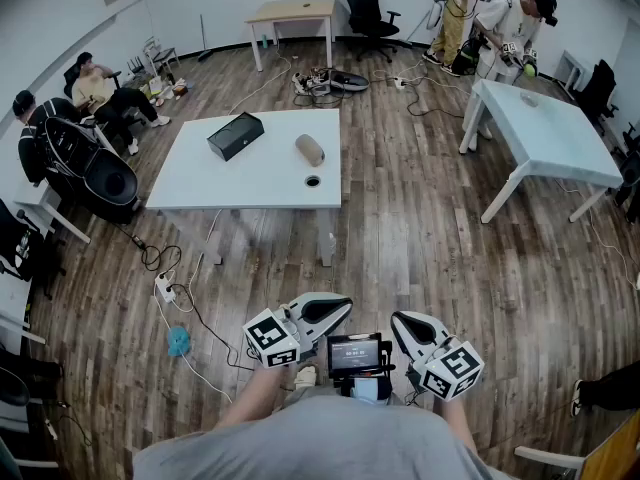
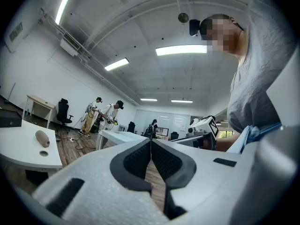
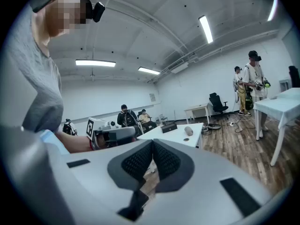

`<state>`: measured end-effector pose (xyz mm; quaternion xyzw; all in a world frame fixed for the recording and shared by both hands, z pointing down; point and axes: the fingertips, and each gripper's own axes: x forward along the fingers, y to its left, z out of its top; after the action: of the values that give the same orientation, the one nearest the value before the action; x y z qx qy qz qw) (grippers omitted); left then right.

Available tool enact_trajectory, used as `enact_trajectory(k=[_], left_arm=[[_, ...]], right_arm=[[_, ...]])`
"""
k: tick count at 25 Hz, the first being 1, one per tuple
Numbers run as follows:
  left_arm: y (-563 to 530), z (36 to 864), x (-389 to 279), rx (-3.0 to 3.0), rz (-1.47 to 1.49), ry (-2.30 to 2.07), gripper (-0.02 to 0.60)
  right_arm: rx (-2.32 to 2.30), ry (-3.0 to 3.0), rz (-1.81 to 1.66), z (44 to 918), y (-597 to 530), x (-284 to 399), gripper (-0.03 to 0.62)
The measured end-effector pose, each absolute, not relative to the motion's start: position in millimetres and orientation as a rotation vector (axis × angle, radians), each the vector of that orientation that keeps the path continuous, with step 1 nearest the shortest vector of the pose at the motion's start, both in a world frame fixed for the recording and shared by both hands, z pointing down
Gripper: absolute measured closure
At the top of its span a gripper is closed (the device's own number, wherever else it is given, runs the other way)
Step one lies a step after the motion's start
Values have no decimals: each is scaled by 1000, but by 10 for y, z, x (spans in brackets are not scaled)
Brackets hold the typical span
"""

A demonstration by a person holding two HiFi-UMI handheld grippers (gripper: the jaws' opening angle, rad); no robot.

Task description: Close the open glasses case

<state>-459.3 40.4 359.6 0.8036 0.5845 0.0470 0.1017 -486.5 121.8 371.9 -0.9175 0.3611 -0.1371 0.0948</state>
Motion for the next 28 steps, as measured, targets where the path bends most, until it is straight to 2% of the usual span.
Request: enact_trajectory(k=[28], left_arm=[[613, 3517, -4918, 2409, 108, 1766, 563]], right_arm=[[-2718, 1078, -274, 3519, 1436, -5098, 559]])
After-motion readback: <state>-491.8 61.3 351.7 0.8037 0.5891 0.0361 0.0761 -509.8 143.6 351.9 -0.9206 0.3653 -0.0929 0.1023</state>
